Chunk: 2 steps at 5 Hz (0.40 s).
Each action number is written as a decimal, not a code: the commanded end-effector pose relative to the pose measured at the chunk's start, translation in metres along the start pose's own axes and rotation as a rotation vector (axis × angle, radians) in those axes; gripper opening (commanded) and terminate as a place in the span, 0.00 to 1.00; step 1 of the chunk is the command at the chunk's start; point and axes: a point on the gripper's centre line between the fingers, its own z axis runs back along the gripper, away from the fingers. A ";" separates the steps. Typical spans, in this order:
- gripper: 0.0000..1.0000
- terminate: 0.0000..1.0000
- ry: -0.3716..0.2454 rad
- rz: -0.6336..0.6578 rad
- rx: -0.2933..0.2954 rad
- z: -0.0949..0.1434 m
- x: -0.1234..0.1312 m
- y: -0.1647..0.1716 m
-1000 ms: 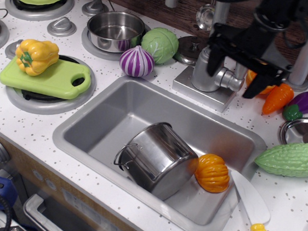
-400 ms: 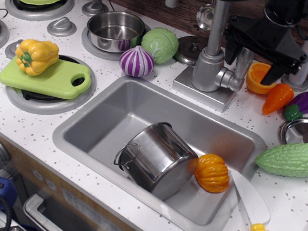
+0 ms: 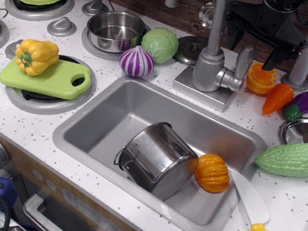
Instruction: Turn lever vertical to front
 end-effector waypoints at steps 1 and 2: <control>0.00 0.00 -0.057 0.021 0.014 0.012 0.015 0.004; 0.00 0.00 -0.056 0.029 0.003 0.008 0.014 0.004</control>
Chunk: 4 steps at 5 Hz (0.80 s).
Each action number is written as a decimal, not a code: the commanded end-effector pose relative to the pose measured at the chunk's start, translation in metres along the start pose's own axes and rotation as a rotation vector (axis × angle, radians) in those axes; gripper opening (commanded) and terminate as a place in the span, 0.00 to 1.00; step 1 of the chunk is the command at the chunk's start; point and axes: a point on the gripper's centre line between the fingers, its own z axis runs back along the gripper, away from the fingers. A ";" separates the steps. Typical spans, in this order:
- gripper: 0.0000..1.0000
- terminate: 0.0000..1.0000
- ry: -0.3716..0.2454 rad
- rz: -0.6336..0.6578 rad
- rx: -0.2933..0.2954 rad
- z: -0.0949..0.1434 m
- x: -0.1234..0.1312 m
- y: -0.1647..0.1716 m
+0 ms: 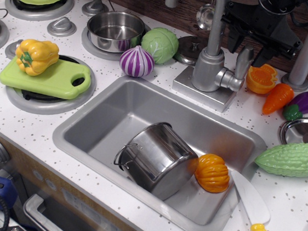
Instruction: Turn lever vertical to front
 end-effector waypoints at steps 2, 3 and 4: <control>0.00 0.00 0.017 0.089 -0.006 0.025 -0.003 -0.011; 0.00 0.00 0.167 0.159 -0.023 0.036 -0.020 -0.020; 0.00 0.00 0.195 0.162 -0.088 0.022 -0.022 -0.018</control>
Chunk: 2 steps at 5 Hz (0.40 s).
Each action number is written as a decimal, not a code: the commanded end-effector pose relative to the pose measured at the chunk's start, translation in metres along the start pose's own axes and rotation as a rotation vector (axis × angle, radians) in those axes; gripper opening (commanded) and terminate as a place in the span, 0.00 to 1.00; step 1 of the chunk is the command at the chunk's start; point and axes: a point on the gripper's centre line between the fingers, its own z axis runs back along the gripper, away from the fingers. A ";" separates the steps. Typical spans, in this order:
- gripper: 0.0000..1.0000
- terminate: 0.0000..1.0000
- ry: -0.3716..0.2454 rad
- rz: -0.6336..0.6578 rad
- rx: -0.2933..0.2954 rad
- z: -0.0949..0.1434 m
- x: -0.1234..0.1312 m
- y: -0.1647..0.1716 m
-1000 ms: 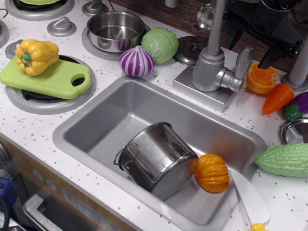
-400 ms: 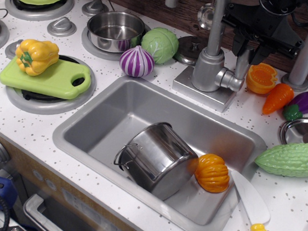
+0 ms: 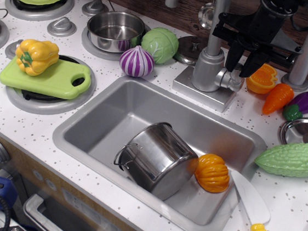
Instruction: Turn lever vertical to front
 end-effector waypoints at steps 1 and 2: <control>0.00 0.00 -0.025 -0.014 -0.112 0.001 0.007 -0.006; 0.00 0.00 -0.023 -0.006 -0.156 -0.012 0.007 -0.007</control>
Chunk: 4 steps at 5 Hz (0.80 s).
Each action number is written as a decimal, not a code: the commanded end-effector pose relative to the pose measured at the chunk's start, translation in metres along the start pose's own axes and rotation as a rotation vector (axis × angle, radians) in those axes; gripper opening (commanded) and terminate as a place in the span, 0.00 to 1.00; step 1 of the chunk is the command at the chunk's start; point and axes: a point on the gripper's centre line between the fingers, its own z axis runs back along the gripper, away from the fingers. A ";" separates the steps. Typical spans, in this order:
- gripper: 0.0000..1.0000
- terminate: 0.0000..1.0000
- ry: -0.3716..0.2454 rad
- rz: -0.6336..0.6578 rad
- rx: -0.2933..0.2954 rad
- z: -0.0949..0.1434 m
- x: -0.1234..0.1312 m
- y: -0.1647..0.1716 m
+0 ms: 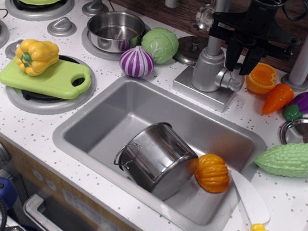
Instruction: Turn lever vertical to front
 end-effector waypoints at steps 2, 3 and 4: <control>0.00 0.00 0.077 0.026 -0.058 -0.030 -0.010 -0.016; 0.00 0.00 0.129 0.026 -0.071 -0.038 -0.017 -0.019; 0.00 0.00 0.148 0.047 -0.051 -0.038 -0.027 -0.025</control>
